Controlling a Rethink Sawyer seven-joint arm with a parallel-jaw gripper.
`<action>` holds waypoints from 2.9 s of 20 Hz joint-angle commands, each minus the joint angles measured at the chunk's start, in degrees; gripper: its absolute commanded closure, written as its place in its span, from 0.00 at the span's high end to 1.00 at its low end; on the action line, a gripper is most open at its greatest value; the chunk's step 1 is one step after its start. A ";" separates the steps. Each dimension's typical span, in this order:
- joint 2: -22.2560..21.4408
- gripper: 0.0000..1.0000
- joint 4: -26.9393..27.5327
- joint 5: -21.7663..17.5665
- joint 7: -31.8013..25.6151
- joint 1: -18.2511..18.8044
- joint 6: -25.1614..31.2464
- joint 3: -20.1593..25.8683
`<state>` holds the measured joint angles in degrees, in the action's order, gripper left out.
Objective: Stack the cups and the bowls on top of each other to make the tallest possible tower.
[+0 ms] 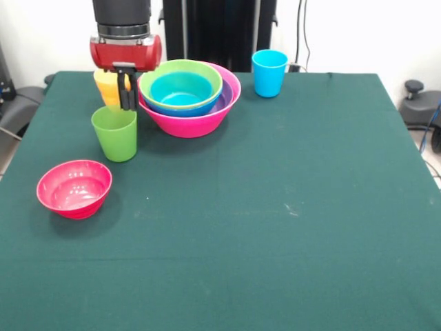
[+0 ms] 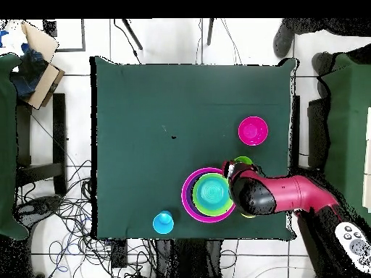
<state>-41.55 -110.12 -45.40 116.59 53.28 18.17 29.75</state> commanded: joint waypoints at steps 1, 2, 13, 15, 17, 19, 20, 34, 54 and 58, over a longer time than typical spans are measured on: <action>1.65 0.00 4.81 -0.93 -10.36 -1.36 6.50 4.69; 1.82 0.00 5.08 -0.94 -10.43 -1.26 6.60 4.79; 5.61 0.00 12.40 -0.97 -17.56 1.63 11.49 8.35; 6.61 0.00 13.78 -1.15 -18.84 2.33 12.31 9.08; 7.77 0.00 15.12 -1.53 -20.03 3.10 12.95 9.88; 8.83 0.00 16.29 -2.00 -20.84 3.61 13.52 10.60; 9.26 0.00 16.82 -2.19 -21.12 3.77 13.85 10.94; 18.08 1.00 30.76 -1.68 -30.02 3.54 21.84 13.23; 16.92 1.00 27.78 -2.79 -25.22 2.08 17.38 12.49; 16.81 1.00 27.20 -3.02 -25.53 1.89 17.78 12.10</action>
<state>-24.66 -83.77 -45.71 104.93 57.82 32.70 41.86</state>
